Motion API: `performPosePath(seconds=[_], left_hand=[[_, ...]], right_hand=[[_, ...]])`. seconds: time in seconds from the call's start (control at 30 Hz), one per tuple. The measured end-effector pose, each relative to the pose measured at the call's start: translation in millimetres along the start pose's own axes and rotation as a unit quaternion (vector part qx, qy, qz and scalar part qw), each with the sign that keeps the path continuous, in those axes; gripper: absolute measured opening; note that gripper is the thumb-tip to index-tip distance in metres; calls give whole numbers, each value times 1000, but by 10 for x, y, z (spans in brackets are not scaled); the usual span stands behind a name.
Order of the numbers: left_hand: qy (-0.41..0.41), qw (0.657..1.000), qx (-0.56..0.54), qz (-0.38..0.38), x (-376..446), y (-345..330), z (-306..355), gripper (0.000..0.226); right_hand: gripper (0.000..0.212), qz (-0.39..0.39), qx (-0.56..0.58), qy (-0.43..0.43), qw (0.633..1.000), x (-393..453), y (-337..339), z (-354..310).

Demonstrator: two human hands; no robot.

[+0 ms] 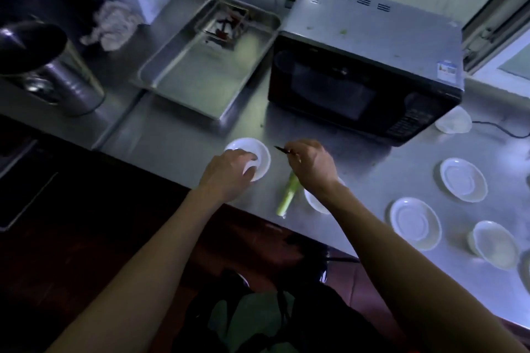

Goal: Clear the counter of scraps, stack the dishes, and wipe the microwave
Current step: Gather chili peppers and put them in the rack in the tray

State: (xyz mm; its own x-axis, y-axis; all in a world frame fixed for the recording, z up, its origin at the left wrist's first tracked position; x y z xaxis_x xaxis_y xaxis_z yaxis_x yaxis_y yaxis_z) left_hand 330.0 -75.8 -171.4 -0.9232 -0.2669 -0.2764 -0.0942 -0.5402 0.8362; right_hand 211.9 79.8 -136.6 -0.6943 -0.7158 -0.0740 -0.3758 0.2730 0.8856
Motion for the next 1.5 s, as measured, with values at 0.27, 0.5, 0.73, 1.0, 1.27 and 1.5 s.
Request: performPosePath(seconds=[0.27,0.5,0.73,1.0,1.27,1.5], left_hand=[[60,996,-33,56,-468,497,-899,36],[107,991,-52,60,-542,774,-1454,38],[125,991,-27,36,-159,1083,-1949,37],[119,993,-5,-5,482,1294,-2311,47],[83,996,-12,33,1135,1681,-2415,26],[17,1000,-13,-13,1957,1885,-2370,32]], right_hand=[[20,-24,-2,69,997,464,-321,-942],[22,-53,-4,118,992,917,-581,-1367],[23,-56,24,121,991,1635,-797,-1562],[20,-44,66,83,993,2478,-903,-1555],[20,-17,87,38,995,2970,-811,-1385],[22,23,78,-7,997,3321,-711,-1214]])
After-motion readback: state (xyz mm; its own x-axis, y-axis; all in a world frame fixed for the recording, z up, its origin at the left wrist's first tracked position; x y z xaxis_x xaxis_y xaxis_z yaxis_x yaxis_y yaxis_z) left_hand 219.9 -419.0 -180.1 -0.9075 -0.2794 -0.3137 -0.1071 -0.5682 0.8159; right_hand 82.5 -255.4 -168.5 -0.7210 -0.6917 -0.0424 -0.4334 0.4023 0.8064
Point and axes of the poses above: each hand's wrist, its own x-axis towards the middle knuckle, its own y-axis out of the back of the hand, z = x × y, the point moved 5 cm from there along x, towards the middle knuckle, and after that the axes turned 8 degrees about -z, right-handed, at the moved point
